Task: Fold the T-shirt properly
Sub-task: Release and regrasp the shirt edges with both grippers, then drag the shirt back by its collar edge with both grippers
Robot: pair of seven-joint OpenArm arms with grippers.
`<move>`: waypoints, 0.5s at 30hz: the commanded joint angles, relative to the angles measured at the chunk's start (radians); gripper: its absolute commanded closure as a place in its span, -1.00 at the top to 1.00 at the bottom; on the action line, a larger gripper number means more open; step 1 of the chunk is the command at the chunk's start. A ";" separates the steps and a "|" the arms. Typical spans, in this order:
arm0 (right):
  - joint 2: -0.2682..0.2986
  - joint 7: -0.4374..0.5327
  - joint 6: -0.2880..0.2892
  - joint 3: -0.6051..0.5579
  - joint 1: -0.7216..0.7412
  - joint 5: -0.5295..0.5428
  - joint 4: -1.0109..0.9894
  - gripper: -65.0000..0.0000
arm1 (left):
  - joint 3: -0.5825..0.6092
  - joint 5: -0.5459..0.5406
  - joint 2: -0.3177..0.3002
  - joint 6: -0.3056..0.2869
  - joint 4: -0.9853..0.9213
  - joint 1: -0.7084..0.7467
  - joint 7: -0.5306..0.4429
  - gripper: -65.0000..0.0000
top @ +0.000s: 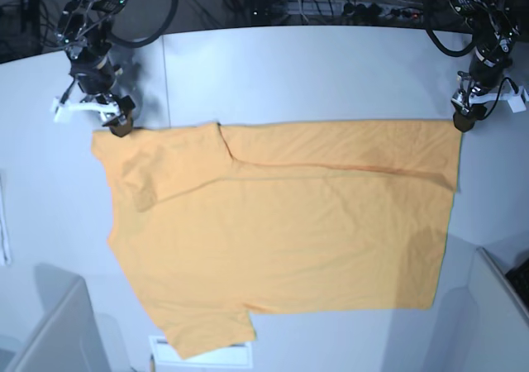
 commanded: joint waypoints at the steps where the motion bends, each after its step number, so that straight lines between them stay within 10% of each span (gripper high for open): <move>1: 0.008 0.008 0.006 0.006 0.014 0.011 -0.010 0.15 | -0.006 -0.017 -0.017 -0.011 0.006 -0.001 -0.015 0.41; 15: 0.056 0.017 0.006 0.061 0.129 0.009 -0.237 0.15 | -0.003 -0.017 -0.016 -0.008 -0.079 -0.056 -0.015 0.41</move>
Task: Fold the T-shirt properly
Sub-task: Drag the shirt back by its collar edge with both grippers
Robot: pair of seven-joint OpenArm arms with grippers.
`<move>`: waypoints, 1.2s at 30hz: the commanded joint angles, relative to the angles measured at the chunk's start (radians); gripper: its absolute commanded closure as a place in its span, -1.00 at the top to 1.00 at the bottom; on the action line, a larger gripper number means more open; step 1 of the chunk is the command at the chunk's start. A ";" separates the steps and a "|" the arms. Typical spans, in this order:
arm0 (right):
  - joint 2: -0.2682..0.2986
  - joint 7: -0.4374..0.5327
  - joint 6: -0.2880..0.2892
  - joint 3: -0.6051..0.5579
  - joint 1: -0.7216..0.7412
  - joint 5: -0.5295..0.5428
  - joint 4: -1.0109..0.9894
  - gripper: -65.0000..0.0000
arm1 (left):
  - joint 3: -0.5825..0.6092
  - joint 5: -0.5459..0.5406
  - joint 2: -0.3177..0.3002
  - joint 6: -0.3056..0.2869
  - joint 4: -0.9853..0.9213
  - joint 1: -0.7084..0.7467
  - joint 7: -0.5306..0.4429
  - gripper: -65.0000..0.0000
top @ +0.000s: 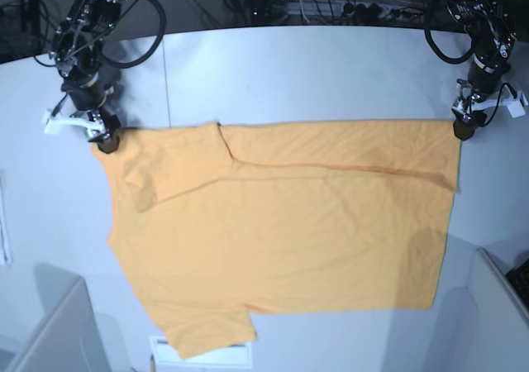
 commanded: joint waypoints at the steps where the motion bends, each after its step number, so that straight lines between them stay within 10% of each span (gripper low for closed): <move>1: 0.001 -0.042 -0.032 -0.001 0.002 -0.030 -0.019 0.15 | -0.002 0.005 -0.009 0.006 -0.005 -0.005 0.013 0.41; 17: 0.032 -0.036 -0.032 -0.053 0.029 -0.032 -0.117 0.15 | 0.062 0.005 -0.014 0.008 -0.184 -0.101 0.013 0.39; 24: 0.043 -0.036 -0.032 -0.053 0.060 -0.032 -0.144 0.15 | 0.113 0.005 -0.017 0.006 -0.200 -0.117 0.031 -0.62; 27: 0.043 -0.036 -0.032 -0.052 0.062 -0.032 -0.144 -0.17 | 0.120 0.005 -0.017 0.006 -0.200 -0.117 0.031 -1.00; 30: 0.043 -0.036 -0.032 -0.052 0.063 -0.032 -0.144 -1.00 | 0.123 0.005 -0.019 0.008 -0.197 -0.118 0.034 -1.00; 36: 0.044 -0.042 -0.032 -0.052 0.059 -0.032 -0.102 -1.00 | 0.125 0.005 -0.042 0.008 -0.164 -0.118 0.036 -1.00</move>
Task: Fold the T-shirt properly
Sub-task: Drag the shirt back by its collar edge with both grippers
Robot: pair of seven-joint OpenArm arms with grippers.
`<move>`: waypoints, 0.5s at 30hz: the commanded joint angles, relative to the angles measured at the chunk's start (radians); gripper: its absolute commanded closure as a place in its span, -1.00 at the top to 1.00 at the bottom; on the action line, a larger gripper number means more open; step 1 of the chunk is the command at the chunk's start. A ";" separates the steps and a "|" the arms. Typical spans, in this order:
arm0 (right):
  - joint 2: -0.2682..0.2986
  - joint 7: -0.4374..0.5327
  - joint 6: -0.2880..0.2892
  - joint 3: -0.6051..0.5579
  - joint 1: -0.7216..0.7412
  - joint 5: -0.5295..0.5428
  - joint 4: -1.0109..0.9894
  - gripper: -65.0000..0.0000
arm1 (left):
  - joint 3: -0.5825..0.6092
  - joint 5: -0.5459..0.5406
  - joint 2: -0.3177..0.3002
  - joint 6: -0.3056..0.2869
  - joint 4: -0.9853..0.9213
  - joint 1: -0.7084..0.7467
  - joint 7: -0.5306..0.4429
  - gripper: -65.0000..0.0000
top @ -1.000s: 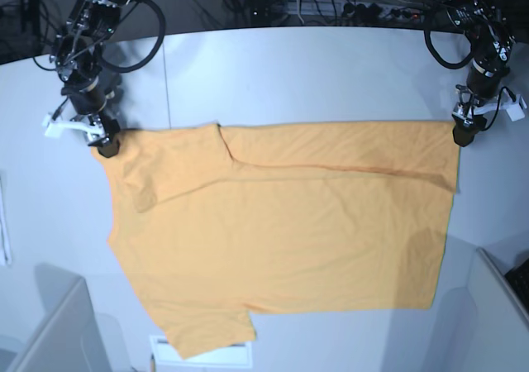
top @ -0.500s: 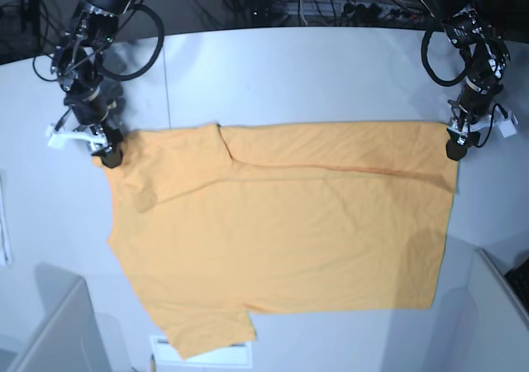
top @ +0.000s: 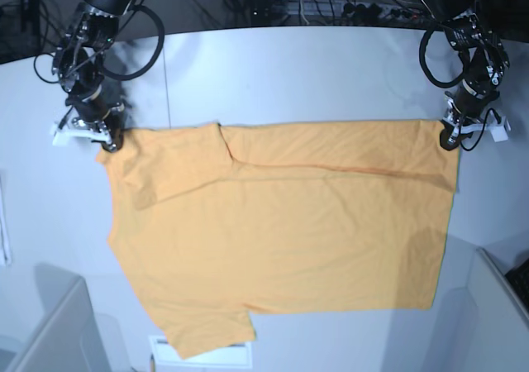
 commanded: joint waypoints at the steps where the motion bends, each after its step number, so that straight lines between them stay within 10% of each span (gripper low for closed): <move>1: 0.000 -0.033 -0.026 -0.002 -0.010 -0.025 0.022 -1.00 | 0.004 0.016 -0.007 0.011 0.028 0.008 0.032 -1.00; 8: 0.000 -0.076 -0.219 -0.010 -0.001 -0.025 0.152 -1.00 | 0.004 0.011 -0.057 0.011 0.095 0.031 0.070 -1.00; 15: 0.028 -0.185 -0.225 -0.002 0.068 -0.025 0.200 -1.00 | 0.004 0.014 -0.083 0.013 0.201 0.034 0.078 -1.00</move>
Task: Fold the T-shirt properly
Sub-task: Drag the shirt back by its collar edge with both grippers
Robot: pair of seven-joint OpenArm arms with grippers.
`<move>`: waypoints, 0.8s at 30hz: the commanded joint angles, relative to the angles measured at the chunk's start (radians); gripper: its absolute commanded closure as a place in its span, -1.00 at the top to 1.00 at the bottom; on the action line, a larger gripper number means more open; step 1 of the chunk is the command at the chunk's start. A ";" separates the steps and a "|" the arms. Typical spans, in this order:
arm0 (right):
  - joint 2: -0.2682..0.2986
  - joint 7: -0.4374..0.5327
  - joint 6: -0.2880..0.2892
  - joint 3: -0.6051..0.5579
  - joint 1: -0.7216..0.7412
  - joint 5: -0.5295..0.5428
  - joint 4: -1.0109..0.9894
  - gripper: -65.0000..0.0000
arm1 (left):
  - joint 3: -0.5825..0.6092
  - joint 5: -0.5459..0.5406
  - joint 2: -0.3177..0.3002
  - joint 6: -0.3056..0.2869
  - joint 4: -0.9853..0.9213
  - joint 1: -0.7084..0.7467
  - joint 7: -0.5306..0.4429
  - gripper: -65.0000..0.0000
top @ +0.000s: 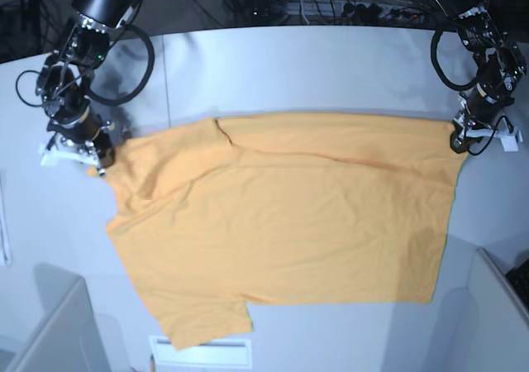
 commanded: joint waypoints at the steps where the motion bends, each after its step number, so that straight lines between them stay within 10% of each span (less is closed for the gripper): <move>1: 0.012 0.004 0.007 0.006 -0.006 0.004 0.015 -1.00 | -0.006 -0.012 -0.027 -0.007 0.029 0.002 -0.019 -1.00; 24: -0.055 0.049 0.004 0.008 -0.326 0.006 0.238 -1.00 | -0.017 -0.011 -0.026 -0.008 0.208 0.276 0.024 -1.00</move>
